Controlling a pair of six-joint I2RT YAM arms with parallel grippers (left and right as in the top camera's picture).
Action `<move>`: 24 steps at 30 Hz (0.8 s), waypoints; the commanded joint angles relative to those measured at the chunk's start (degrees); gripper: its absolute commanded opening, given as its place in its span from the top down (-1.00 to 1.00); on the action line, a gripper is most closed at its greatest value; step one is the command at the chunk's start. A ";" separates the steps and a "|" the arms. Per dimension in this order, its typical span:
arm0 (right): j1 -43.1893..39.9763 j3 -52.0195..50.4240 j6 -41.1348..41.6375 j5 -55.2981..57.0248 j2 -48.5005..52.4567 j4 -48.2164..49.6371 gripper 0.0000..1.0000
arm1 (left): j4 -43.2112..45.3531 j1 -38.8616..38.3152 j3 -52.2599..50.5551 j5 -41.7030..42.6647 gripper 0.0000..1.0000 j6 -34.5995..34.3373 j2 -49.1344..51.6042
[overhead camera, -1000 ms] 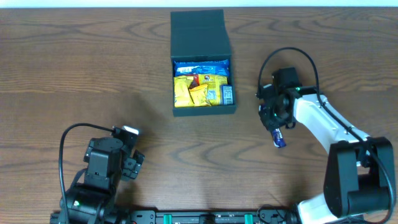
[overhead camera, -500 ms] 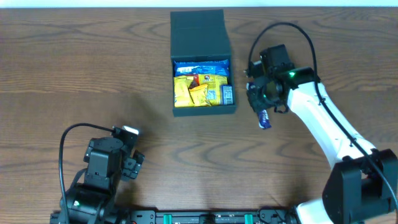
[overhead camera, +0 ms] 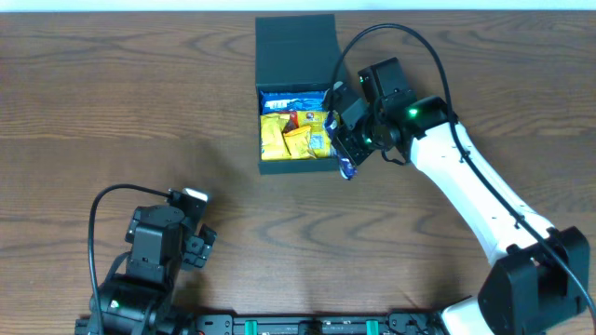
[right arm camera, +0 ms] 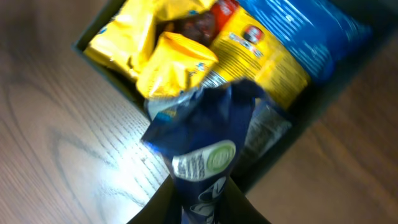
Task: Pack container
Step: 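Grasp the Dairy Milk bar with the right gripper and lift it, then carry the Dairy Milk bar over the box and lower it inside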
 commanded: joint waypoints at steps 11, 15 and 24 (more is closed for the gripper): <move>-5.64 10.62 -18.12 -3.34 3.56 0.79 0.74 | -0.04 0.37 0.02 -0.79 -0.90 0.61 -0.13; -5.53 14.73 -22.62 -3.39 8.04 0.31 0.76 | -0.07 0.37 0.02 -0.79 -0.90 0.61 -0.13; -4.59 24.37 -33.64 -5.73 18.43 -1.57 0.77 | -0.04 0.37 0.02 -0.79 -0.90 0.61 -0.13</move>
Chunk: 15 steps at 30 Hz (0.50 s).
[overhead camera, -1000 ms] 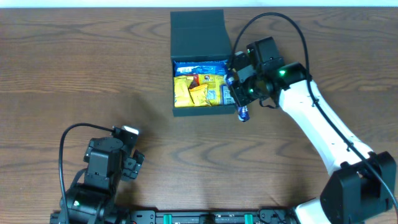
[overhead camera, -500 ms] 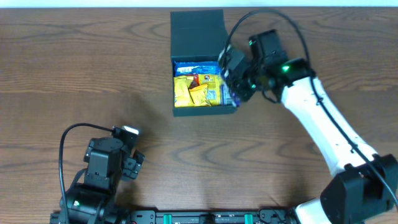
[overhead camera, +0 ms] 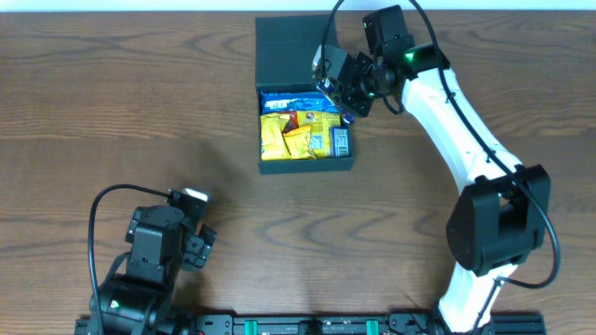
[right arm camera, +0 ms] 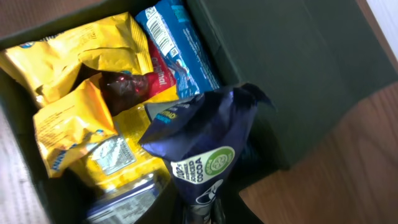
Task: Pack container
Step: 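Carry the Dairy Milk bar over the box and lower it inside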
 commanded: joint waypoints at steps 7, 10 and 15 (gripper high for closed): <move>1.70 1.92 -9.46 -4.20 2.23 0.11 0.81 | -0.04 0.37 0.02 -0.79 -0.90 0.61 -0.13; 2.27 1.92 -9.68 -6.43 3.10 0.61 0.78 | -0.04 0.37 0.02 -0.79 -0.90 0.61 -0.13; 3.17 1.92 -10.75 -8.50 3.93 0.55 0.78 | -0.04 0.37 0.02 -0.79 -0.91 0.61 -0.13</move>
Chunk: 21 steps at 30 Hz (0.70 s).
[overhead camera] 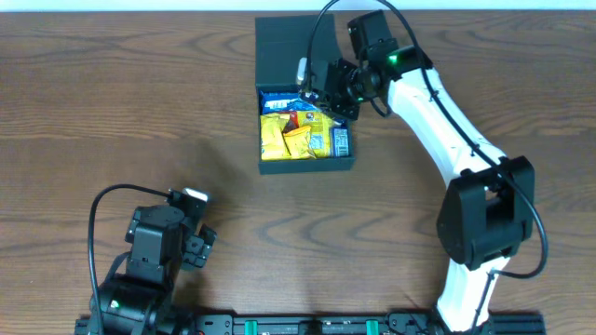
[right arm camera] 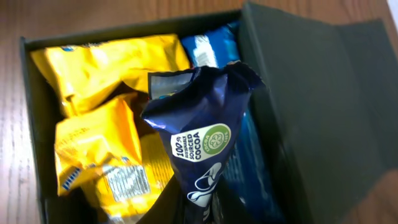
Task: Pack container
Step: 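Carry the Dairy Milk bar over the box and lower it inside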
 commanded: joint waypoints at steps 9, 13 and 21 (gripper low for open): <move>1.11 1.33 -6.95 0.57 6.14 0.00 0.81 | -0.07 0.37 0.02 -0.79 -0.90 0.61 -0.13; 1.01 1.33 -8.17 1.01 6.69 0.02 0.81 | -0.04 0.37 0.02 -0.79 -0.91 0.61 -0.13; 1.31 1.33 -7.91 -2.91 6.69 -0.87 0.40 | -0.04 0.37 0.02 -0.79 -0.90 0.61 -0.13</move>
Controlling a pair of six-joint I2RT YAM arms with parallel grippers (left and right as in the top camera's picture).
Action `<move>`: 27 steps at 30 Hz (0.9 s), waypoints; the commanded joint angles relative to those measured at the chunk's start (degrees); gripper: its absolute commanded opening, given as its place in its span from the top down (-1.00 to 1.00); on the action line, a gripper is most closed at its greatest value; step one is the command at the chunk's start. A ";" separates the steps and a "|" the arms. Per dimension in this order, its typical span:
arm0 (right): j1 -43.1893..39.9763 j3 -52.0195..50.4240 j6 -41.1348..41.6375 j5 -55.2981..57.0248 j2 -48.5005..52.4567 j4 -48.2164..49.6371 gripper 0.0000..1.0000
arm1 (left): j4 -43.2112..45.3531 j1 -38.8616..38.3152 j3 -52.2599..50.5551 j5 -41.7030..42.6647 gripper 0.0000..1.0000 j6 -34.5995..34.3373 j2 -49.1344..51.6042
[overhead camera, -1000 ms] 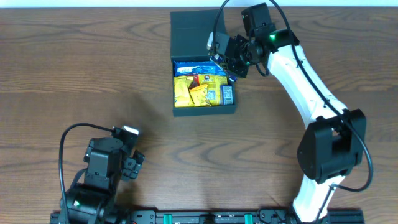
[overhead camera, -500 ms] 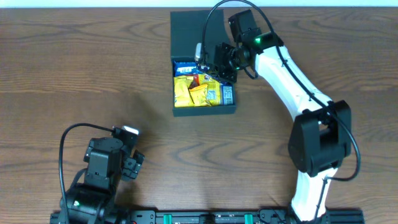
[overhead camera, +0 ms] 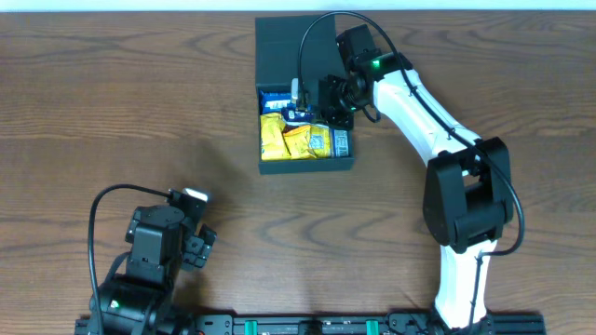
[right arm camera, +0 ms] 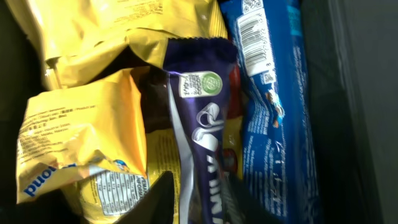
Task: Pack container
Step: 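Carry the Dairy Milk bar over the box and lower it inside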
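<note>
The dark open box (overhead camera: 307, 166) stands at the table's far middle, its lid (overhead camera: 293, 46) folded back. Inside lie yellow snack packets (right arm camera: 87, 143) and a blue packet (right arm camera: 273, 124). A dark purple chocolate bar (right arm camera: 202, 124) lies flat on top of them, between the yellow and the blue. My right gripper (right arm camera: 202, 190) is down inside the box (overhead camera: 312, 104), its jaws standing apart on either side of the bar's near end. My left gripper (overhead camera: 197, 244) rests at the near left, far from the box, with nothing in it.
The box walls close in around the right gripper on all sides. The right arm (overhead camera: 419, 102) reaches in from the right, its black cable (overhead camera: 321, 23) looping over the lid. Bare wooden table (overhead camera: 140, 112) surrounds the box.
My right gripper went down from above the box into it. The chocolate bar, then held upright and pinched, now lies flat on the packets with the jaws wider apart.
First my right gripper held the chocolate bar just outside the box's front right corner. Then it carried the bar over the box's right side, then above the packets. Now the bar lies among them. The left arm has stayed still.
</note>
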 commanded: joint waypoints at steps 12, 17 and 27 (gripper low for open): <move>1.70 9.88 15.13 1.81 -1.33 0.72 0.78 | -0.09 0.37 0.02 -0.79 -0.91 0.61 -0.13; 1.73 11.19 38.23 14.99 -2.43 -0.07 0.98 | -0.09 0.37 0.02 -0.79 -0.90 0.61 -0.13; 3.06 10.51 70.99 14.58 -2.43 -6.88 0.97 | -0.07 0.37 0.02 -0.79 -0.91 0.61 -0.13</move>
